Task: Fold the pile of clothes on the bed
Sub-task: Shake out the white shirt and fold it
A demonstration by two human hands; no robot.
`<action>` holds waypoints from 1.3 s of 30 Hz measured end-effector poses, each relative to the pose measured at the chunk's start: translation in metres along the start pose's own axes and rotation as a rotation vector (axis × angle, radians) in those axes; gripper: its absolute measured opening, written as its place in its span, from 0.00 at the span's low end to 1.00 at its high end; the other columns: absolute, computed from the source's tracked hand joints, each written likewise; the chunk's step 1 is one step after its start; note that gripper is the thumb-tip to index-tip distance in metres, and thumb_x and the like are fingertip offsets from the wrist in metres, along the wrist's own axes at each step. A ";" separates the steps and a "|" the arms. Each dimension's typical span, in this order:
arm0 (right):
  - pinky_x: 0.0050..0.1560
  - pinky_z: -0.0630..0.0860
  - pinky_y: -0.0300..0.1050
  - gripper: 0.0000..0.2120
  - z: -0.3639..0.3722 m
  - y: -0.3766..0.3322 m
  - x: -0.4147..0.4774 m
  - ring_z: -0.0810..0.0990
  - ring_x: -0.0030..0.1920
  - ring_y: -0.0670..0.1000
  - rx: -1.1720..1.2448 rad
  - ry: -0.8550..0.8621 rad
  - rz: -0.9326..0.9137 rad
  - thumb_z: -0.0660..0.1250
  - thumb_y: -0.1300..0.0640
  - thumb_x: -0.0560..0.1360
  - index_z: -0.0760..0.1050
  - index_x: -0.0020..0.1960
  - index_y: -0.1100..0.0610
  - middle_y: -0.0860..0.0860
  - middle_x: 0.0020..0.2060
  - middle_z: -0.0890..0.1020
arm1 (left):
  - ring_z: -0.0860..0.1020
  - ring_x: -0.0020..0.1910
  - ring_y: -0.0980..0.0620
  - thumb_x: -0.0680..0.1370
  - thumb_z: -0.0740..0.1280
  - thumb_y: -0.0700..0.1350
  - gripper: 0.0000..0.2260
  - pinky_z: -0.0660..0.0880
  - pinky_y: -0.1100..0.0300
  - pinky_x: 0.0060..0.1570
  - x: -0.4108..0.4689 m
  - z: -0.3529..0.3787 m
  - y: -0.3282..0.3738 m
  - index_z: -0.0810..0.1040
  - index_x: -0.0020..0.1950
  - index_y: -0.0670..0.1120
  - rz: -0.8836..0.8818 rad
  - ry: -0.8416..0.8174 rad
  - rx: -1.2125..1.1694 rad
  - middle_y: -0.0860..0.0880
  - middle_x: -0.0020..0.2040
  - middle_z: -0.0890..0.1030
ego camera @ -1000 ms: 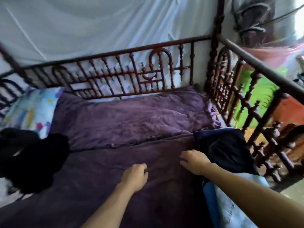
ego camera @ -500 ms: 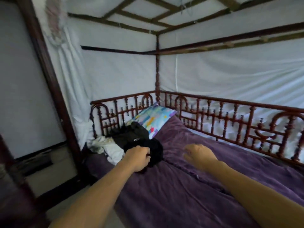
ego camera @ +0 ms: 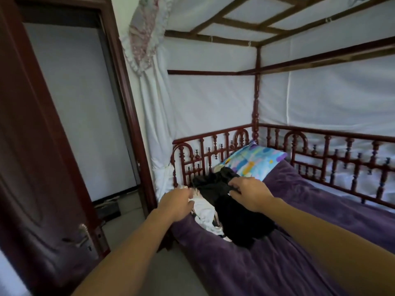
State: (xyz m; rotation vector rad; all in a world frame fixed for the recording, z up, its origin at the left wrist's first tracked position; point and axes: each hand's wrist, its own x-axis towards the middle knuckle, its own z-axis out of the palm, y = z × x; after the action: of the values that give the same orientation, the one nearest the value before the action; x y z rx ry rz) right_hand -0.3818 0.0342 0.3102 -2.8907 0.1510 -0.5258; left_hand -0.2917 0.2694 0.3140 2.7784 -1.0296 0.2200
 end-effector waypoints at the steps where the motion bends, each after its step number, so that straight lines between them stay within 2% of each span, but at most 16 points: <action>1: 0.52 0.76 0.48 0.18 0.008 -0.001 0.011 0.78 0.56 0.54 -0.003 -0.015 -0.005 0.62 0.45 0.78 0.72 0.66 0.49 0.50 0.59 0.79 | 0.77 0.54 0.44 0.79 0.61 0.51 0.12 0.73 0.54 0.49 0.006 0.004 -0.010 0.77 0.57 0.47 -0.003 0.000 0.000 0.45 0.56 0.79; 5: 0.52 0.76 0.47 0.19 0.046 0.008 0.055 0.78 0.56 0.52 0.001 -0.067 0.012 0.61 0.44 0.78 0.71 0.67 0.48 0.49 0.60 0.78 | 0.77 0.51 0.45 0.79 0.61 0.51 0.11 0.75 0.53 0.48 0.035 0.027 -0.048 0.78 0.53 0.46 -0.013 -0.025 0.007 0.46 0.52 0.79; 10: 0.53 0.75 0.47 0.19 0.100 0.035 0.120 0.77 0.58 0.53 0.021 -0.118 0.048 0.61 0.44 0.78 0.71 0.67 0.48 0.49 0.61 0.77 | 0.79 0.51 0.47 0.78 0.62 0.51 0.10 0.75 0.56 0.47 0.095 0.055 -0.092 0.80 0.55 0.51 -0.056 -0.030 -0.039 0.49 0.50 0.81; 13: 0.53 0.75 0.46 0.18 0.135 0.058 0.158 0.77 0.57 0.52 0.048 -0.150 0.089 0.61 0.44 0.78 0.72 0.66 0.48 0.49 0.60 0.78 | 0.78 0.49 0.48 0.78 0.63 0.51 0.10 0.73 0.57 0.44 0.142 0.071 -0.117 0.80 0.53 0.49 -0.071 -0.056 -0.052 0.50 0.44 0.79; 18: 0.55 0.75 0.47 0.17 0.186 0.089 0.216 0.78 0.57 0.52 0.071 -0.235 0.153 0.63 0.45 0.78 0.73 0.64 0.49 0.49 0.59 0.79 | 0.78 0.47 0.49 0.77 0.63 0.52 0.09 0.74 0.57 0.42 0.211 0.103 -0.159 0.79 0.53 0.51 -0.088 -0.106 -0.049 0.49 0.48 0.81; 23: 0.54 0.76 0.50 0.17 0.243 0.102 0.268 0.78 0.57 0.53 0.103 -0.318 0.211 0.63 0.45 0.77 0.74 0.63 0.48 0.48 0.58 0.80 | 0.78 0.46 0.50 0.76 0.64 0.52 0.09 0.76 0.56 0.46 0.264 0.146 -0.212 0.79 0.52 0.51 -0.128 -0.179 -0.078 0.51 0.47 0.82; 27: 0.54 0.76 0.48 0.17 0.297 0.117 0.301 0.77 0.58 0.53 0.127 -0.363 0.306 0.63 0.44 0.77 0.73 0.64 0.48 0.48 0.58 0.80 | 0.79 0.49 0.47 0.76 0.65 0.51 0.08 0.77 0.52 0.49 0.317 0.188 -0.253 0.80 0.51 0.50 -0.104 -0.263 -0.108 0.49 0.48 0.82; 31: 0.54 0.75 0.47 0.16 0.351 0.131 0.326 0.77 0.58 0.53 0.146 -0.409 0.467 0.64 0.44 0.76 0.74 0.63 0.47 0.48 0.58 0.80 | 0.79 0.48 0.49 0.77 0.64 0.51 0.08 0.75 0.56 0.45 0.368 0.231 -0.290 0.80 0.49 0.49 -0.034 -0.346 -0.135 0.50 0.47 0.81; 34: 0.55 0.75 0.48 0.16 0.387 0.135 0.340 0.78 0.58 0.54 0.172 -0.468 0.568 0.64 0.45 0.76 0.75 0.62 0.48 0.49 0.57 0.80 | 0.79 0.47 0.49 0.77 0.63 0.50 0.09 0.74 0.56 0.44 0.401 0.264 -0.316 0.80 0.49 0.48 0.016 -0.458 -0.146 0.50 0.46 0.81; 39: 0.53 0.77 0.52 0.15 0.438 0.133 0.339 0.78 0.54 0.55 0.222 -0.591 0.700 0.63 0.44 0.76 0.76 0.58 0.51 0.51 0.54 0.81 | 0.78 0.49 0.47 0.78 0.64 0.49 0.10 0.76 0.52 0.50 0.439 0.314 -0.341 0.79 0.51 0.44 0.085 -0.633 -0.166 0.47 0.46 0.80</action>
State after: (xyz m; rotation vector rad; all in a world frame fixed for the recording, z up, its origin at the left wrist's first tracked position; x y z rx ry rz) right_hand 0.0821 -0.0636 -0.0056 -2.4115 0.8838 0.3996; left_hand 0.2865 0.1816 0.0578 2.6957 -1.2149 -0.7454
